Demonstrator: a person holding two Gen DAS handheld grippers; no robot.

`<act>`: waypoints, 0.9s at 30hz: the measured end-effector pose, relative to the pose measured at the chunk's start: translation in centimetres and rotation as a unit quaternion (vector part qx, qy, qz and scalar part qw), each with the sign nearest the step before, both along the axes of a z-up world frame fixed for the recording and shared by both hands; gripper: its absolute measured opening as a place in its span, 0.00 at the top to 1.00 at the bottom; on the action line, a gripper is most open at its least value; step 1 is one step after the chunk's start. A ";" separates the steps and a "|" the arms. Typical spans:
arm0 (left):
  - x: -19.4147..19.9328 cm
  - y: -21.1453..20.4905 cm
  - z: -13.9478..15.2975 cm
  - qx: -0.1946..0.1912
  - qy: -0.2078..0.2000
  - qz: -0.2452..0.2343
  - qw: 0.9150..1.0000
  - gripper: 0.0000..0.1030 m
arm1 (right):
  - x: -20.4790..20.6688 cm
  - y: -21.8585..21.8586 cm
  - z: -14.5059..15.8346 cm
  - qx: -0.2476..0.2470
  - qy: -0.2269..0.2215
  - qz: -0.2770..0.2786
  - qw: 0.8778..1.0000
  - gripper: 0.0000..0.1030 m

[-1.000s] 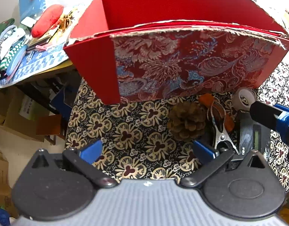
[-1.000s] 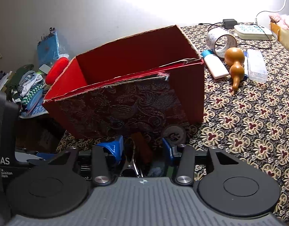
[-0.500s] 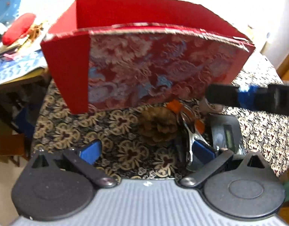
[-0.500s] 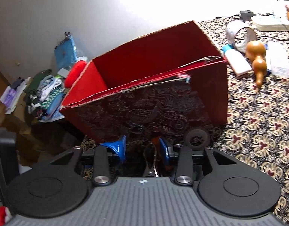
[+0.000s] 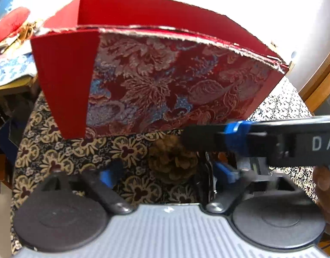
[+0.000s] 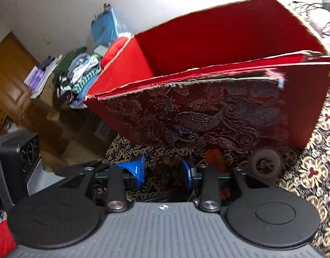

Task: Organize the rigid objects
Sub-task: 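Reach the right tool to the pine cone and close on it, then carry the pine cone into the red box and open the right tool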

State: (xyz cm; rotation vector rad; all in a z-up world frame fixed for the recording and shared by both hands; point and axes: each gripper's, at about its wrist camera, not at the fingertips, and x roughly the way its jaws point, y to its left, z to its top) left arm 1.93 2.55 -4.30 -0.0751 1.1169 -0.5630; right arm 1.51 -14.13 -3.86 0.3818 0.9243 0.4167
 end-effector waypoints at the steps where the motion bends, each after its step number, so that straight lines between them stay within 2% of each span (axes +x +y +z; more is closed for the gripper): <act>1: 0.4 0.0 -0.4 0.001 0.009 -0.002 1.000 0.39 | 0.3 0.3 -0.2 -0.005 0.003 0.009 1.000 0.81; 2: 0.7 0.0 -0.7 0.000 0.017 -0.003 1.000 0.40 | 0.6 0.5 -0.3 -0.011 0.007 0.016 1.000 0.81; 7: 1.1 -0.7 -1.4 0.005 0.001 0.002 1.000 0.40 | 2.0 1.9 -1.0 -0.061 0.022 0.034 0.997 0.80; 10: 1.7 -1.4 -1.6 0.008 -0.004 -0.005 1.000 0.50 | 2.3 1.9 -0.9 -0.057 0.027 0.035 0.997 0.79; 16: 2.1 -2.5 -1.3 0.016 -0.015 0.000 1.000 0.51 | 2.4 1.8 -0.7 -0.044 0.028 0.036 0.998 0.84; 19: 1.7 -2.4 0.6 0.016 -0.044 -0.006 0.999 0.51 | 1.7 1.8 0.2 -0.039 0.019 0.037 0.998 0.86; 21: 1.2 -2.9 3.1 0.016 -0.060 -0.015 0.998 0.51 | 1.2 1.6 1.5 -0.030 0.003 0.036 0.999 0.87; 27: 2.1 -4.0 8.1 -0.013 -0.117 -0.021 0.993 0.52 | -0.2 0.5 6.3 -0.018 -0.066 0.023 0.997 0.87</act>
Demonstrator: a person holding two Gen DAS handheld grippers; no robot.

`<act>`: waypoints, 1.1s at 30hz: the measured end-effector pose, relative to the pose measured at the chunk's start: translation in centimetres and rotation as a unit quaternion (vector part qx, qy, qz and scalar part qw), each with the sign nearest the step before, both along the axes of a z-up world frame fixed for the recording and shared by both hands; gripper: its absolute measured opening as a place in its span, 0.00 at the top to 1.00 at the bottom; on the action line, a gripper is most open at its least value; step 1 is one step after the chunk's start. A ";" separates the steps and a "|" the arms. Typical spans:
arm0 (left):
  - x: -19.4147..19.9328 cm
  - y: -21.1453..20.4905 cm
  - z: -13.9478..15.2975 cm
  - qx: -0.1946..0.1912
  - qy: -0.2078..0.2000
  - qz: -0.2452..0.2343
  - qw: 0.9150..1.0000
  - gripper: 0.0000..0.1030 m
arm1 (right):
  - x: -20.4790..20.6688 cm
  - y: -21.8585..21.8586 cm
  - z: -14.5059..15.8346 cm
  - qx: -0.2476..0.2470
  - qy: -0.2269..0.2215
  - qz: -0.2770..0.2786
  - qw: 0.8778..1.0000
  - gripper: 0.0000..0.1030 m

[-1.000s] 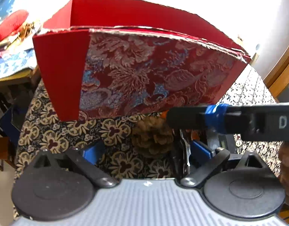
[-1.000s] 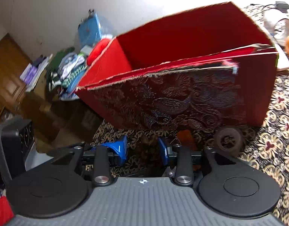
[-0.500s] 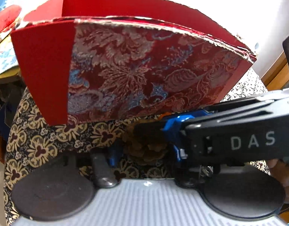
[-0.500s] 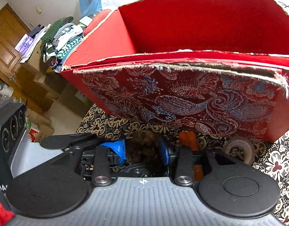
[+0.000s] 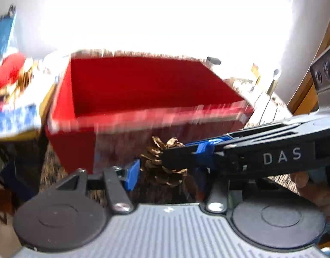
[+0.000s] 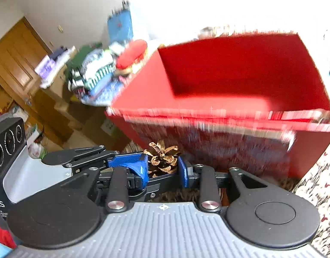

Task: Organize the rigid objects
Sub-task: 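Carry the pine cone into the red box and open the right tool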

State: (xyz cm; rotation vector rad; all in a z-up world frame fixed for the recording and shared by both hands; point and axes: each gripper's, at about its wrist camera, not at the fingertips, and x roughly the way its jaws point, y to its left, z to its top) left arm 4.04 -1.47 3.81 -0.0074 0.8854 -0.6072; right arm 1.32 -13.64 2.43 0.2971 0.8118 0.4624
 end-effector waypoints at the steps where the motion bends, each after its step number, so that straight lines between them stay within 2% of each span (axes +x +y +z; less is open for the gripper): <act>1: 0.4 -0.5 1.1 -0.006 -0.015 -0.004 1.000 0.52 | -0.1 -0.4 1.0 0.005 -0.014 -0.004 1.000 0.88; 5: 1.4 -0.7 3.1 -0.027 -0.062 -0.007 0.998 0.54 | 1.3 -1.7 3.4 0.032 -0.049 -0.017 0.998 0.88; 7: 2.7 -1.6 3.5 -0.033 -0.067 -0.004 0.997 0.55 | 2.1 -1.7 4.3 0.031 -0.060 -0.020 0.998 0.88; 10: 4.3 -2.6 3.4 -0.037 -0.082 -0.002 0.996 0.55 | 3.4 -1.7 4.6 0.037 -0.073 -0.025 0.996 0.88; 12: 5.3 -1.6 4.0 -0.034 -0.094 0.008 0.995 0.55 | 4.9 -1.7 4.2 0.030 -0.073 -0.027 0.997 0.88; 14: 7.4 -3.1 2.0 -0.007 -0.088 0.016 0.996 0.55 | 7.4 -1.6 2.9 0.030 -0.052 -0.034 0.998 0.88; 17: 10.2 -2.9 -0.1 0.026 -0.069 0.031 0.997 0.55 | 10.9 -1.8 0.5 0.042 0.005 -0.046 0.998 0.88; 23: 12.0 0.9 -2.0 0.079 -0.054 0.064 0.993 0.54 | 15.5 -1.1 -3.3 0.076 0.095 -0.069 0.990 0.92; 26: 13.0 1.1 -2.4 0.090 -0.056 0.081 0.991 0.51 | 16.7 -0.6 -3.9 0.092 0.111 -0.081 0.986 0.91; 27: 12.9 1.2 -2.2 0.087 -0.058 0.081 0.991 0.44 | 17.0 -0.5 -4.2 0.103 0.117 -0.082 0.984 0.91; 28: 13.0 1.2 -2.3 0.087 -0.060 0.083 0.991 0.41 | 17.2 -0.5 -4.2 0.115 0.120 -0.083 0.983 0.91; 30: 12.7 0.9 -2.1 0.096 -0.071 0.085 0.989 0.40 | 17.0 -0.6 -3.8 0.125 0.104 -0.080 0.983 0.90; 33: 13.0 0.7 -2.2 0.105 -0.063 0.085 0.989 0.40 | 16.5 -1.0 -3.7 0.130 0.088 -0.089 0.984 0.90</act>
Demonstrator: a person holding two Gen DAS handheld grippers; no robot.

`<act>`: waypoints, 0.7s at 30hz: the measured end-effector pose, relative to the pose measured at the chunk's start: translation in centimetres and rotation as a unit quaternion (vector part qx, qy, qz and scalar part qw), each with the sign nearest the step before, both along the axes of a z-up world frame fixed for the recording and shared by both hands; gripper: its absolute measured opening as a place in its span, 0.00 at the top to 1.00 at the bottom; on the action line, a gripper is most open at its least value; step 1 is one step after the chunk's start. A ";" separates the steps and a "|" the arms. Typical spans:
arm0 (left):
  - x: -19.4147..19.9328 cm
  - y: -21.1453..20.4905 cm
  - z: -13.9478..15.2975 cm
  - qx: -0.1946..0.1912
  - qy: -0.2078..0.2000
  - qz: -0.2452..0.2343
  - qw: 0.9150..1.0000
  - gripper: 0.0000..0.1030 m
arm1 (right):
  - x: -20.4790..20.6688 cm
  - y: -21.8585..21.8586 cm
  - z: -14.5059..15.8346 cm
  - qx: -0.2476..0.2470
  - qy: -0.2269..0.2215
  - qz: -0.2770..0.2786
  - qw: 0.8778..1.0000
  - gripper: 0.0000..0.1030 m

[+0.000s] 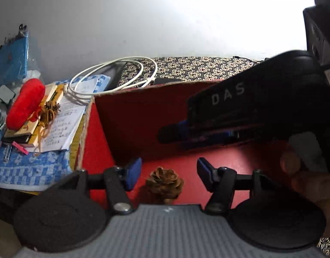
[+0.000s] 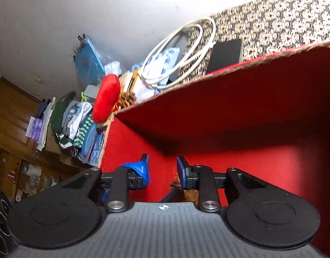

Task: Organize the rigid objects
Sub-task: 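Carry the pine cone into the red box and open the right tool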

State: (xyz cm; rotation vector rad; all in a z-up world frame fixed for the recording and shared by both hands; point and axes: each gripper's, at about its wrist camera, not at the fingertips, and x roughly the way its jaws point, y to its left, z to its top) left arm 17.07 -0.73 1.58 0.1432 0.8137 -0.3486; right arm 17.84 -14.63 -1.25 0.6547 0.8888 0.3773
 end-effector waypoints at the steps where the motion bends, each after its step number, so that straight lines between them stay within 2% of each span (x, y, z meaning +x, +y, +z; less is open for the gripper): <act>1: 0.0 -0.1 0.1 0.002 0.005 0.002 1.000 0.39 | 0.0 -0.3 -0.1 0.001 -0.003 -0.006 1.000 0.90; 4: -0.2 -0.5 0.5 0.006 0.008 0.014 1.000 0.31 | -0.5 -0.3 0.5 -0.012 -0.021 -0.018 1.000 0.90; 7: -0.6 -0.8 1.3 0.007 0.008 0.018 1.000 0.30 | -1.7 -0.3 1.3 -0.056 -0.045 -0.032 0.997 0.86; 9: -0.9 -1.1 1.7 0.007 0.012 0.017 1.000 0.28 | -2.5 -1.0 1.5 -0.065 -0.050 -0.044 0.996 0.86; 13: -1.6 -1.6 2.1 0.017 0.013 0.016 1.000 0.28 | -3.3 -2.4 1.0 -0.101 -0.003 -0.070 0.992 0.86; 19: -2.9 -2.0 2.6 0.031 0.008 0.014 0.999 0.28 | -6.1 -3.7 0.3 -0.144 0.024 -0.106 0.984 0.86; 21: -3.2 -2.0 2.8 0.030 0.007 0.012 0.999 0.28 | -6.9 -3.8 0.3 -0.153 0.018 -0.115 0.981 0.88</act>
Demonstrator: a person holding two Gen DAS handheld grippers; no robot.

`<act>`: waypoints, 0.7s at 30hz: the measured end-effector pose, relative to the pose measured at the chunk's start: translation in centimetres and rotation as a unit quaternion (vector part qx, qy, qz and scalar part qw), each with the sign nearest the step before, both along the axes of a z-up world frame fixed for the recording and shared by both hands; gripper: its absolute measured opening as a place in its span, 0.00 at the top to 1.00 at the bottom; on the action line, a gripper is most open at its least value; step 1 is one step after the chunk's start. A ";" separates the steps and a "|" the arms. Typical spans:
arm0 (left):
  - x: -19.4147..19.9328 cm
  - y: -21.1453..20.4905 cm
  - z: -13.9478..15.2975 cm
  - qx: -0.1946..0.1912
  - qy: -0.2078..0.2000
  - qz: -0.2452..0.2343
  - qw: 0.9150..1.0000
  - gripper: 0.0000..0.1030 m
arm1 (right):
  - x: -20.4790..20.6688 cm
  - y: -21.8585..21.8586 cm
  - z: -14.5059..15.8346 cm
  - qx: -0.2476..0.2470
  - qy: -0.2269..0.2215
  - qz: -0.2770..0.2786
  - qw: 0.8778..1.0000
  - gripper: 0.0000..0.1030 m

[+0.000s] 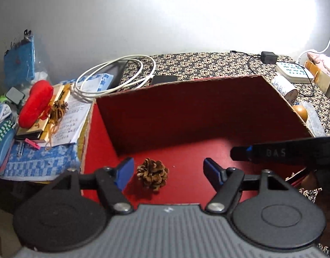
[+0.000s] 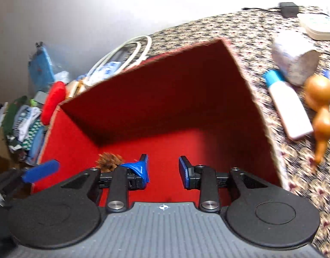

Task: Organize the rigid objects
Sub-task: 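Carry the pine cone into the red box and open the right tool, then withdraw the right tool from the box toward the silver clip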

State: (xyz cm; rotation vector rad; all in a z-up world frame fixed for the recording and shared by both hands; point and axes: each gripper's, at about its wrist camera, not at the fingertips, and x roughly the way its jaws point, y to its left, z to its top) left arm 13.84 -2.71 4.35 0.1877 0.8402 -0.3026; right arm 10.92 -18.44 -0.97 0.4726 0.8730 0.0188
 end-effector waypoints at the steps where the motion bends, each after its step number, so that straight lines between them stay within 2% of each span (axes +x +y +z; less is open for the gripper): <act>1: -0.2 0.0 0.1 0.001 -0.001 0.000 1.000 0.28 | -0.3 -0.1 0.1 -0.001 0.001 -0.006 1.000 0.88; 6: -1.2 0.0 0.7 0.002 -0.008 -0.008 1.000 0.27 | -1.7 -0.3 0.1 0.001 0.019 -0.044 0.999 0.88; 8: -1.8 -0.1 1.0 0.006 -0.013 -0.010 1.000 0.27 | -2.4 -0.2 0.0 0.005 0.009 -0.048 0.999 0.87; 11: -2.7 -0.2 1.3 0.009 -0.021 -0.012 1.000 0.27 | -4.2 -0.2 1.1 0.000 -0.036 -0.053 0.998 0.87; 17: -4.5 -0.5 2.4 0.016 -0.046 0.005 0.999 0.26 | -8.8 0.4 3.9 -0.058 -0.147 -0.056 0.986 0.85; 19: -5.2 -0.6 3.0 0.018 -0.056 0.014 0.998 0.26 | -9.9 0.2 4.4 -0.072 -0.170 -0.052 0.981 0.85; 21: -5.9 -0.7 3.4 0.018 -0.061 0.024 0.998 0.24 | -11.0 0.0 4.6 -0.073 -0.175 -0.047 0.981 0.84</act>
